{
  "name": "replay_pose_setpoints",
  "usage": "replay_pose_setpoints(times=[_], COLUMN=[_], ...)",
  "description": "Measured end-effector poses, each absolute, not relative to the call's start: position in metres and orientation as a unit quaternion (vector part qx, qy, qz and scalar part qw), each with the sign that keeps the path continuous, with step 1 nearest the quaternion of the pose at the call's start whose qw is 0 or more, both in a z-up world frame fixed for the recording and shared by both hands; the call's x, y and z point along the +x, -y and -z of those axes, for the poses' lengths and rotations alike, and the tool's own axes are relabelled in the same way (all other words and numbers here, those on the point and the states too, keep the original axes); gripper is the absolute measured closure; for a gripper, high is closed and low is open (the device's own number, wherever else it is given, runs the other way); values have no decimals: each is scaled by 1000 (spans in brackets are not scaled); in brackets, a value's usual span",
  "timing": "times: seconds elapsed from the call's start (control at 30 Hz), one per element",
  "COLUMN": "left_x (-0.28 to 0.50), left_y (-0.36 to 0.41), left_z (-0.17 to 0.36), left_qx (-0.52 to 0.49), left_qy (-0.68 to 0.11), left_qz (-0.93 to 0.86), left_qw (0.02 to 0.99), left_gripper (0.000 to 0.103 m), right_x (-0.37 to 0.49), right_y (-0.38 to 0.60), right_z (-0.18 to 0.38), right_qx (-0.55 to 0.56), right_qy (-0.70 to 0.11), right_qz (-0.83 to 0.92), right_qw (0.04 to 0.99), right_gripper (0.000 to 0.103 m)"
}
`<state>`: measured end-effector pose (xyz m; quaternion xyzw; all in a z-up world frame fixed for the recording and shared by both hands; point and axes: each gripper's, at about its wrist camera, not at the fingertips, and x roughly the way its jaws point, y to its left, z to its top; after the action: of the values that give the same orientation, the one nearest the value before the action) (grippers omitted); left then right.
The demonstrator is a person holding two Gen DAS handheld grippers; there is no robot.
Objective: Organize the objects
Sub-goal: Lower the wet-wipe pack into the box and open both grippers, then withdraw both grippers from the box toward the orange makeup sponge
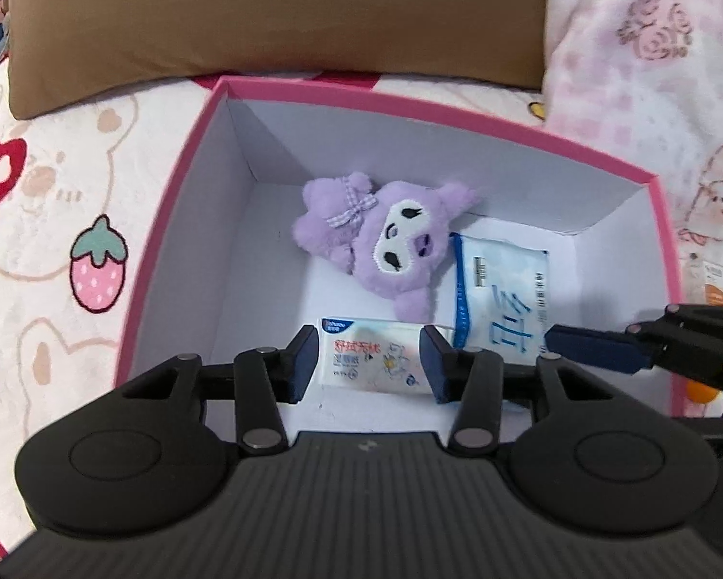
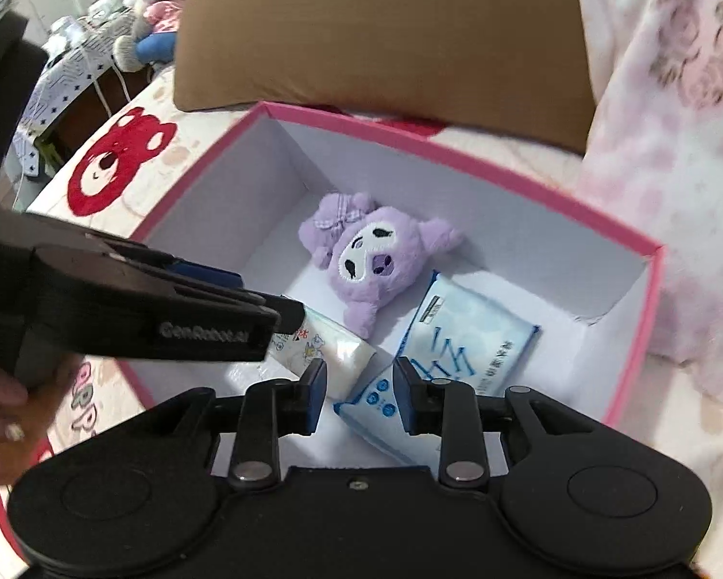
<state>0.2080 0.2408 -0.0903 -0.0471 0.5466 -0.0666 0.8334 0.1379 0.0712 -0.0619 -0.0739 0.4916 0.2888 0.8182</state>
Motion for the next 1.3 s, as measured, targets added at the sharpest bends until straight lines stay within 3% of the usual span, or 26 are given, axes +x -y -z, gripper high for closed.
replay_pose_setpoints(times=[0.2, 0.47, 0.73, 0.83, 1.03, 1.3], left_x=[191, 159, 129, 117, 93, 60], left_y=[-235, -220, -209, -203, -195, -182], left_z=[58, 21, -12, -26, -47, -66], left_qx=[-49, -47, -43, -30, -30, -32], left_qy=[-537, -531, -522, -515, -502, -500], left_qz=[74, 89, 105, 109, 133, 162], left_qw=[839, 842, 845, 850, 854, 850], left_gripper=[53, 45, 37, 32, 20, 13], right_x=[121, 96, 60, 46, 25, -10], right_y=[-56, -37, -21, -9, 14, 40], right_z=[37, 6, -20, -31, -48, -72], right_qx=[-77, -73, -92, -96, -90, -108], right_qy=[-473, -448, -427, -419, -413, -387], right_qz=[-295, -286, -290, -293, -292, -280], right_qw=[827, 844, 851, 854, 858, 872], right_gripper=[63, 40, 33, 22, 21, 20])
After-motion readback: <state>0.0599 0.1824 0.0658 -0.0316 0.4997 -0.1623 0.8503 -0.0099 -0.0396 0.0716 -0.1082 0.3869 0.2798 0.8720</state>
